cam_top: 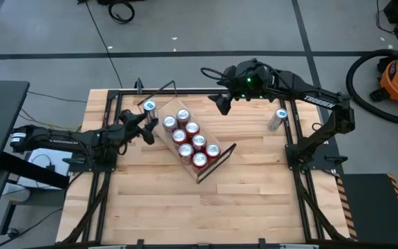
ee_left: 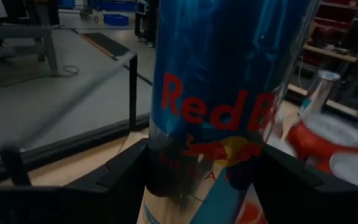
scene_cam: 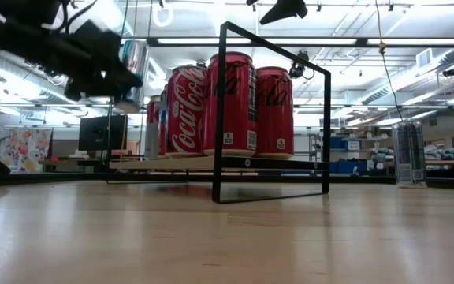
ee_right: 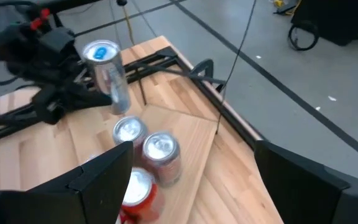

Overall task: Place canned beverage on shelf
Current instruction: Put the left blue soda can on the shelf

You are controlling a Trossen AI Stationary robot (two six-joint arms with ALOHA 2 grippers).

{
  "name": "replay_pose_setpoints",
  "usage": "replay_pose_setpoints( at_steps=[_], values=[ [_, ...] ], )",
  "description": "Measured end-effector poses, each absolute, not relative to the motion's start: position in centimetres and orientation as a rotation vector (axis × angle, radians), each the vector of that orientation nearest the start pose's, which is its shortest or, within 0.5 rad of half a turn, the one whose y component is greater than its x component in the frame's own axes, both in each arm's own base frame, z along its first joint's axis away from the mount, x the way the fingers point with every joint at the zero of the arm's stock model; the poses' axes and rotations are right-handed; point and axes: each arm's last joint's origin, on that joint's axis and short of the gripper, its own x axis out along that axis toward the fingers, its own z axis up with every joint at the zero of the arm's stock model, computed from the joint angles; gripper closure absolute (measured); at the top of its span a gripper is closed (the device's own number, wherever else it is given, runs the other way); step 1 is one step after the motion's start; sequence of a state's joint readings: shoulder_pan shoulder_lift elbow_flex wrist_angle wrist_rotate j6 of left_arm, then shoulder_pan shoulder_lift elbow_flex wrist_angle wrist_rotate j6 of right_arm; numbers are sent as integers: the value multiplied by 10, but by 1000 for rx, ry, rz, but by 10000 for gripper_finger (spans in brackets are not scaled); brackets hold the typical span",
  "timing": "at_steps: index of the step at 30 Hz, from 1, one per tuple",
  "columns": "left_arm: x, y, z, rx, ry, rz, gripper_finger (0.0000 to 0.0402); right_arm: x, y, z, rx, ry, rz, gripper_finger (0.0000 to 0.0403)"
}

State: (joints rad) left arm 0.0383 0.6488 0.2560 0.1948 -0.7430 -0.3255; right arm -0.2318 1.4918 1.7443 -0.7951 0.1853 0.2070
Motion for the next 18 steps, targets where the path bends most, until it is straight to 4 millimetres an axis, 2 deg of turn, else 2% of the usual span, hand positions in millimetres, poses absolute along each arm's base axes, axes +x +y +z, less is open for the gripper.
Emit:
replay_pose_setpoints(
  at_steps=[10,15,18],
  values=[
    [131,29,156,-227,42,799,148,293,-64,430,273,573,-399,57],
    [127,38,149,-205,68,814,148,295,-58,430,292,569,-388,57],
    [127,44,152,-181,56,788,148,295,-55,430,298,569,-379,57]
  ],
)
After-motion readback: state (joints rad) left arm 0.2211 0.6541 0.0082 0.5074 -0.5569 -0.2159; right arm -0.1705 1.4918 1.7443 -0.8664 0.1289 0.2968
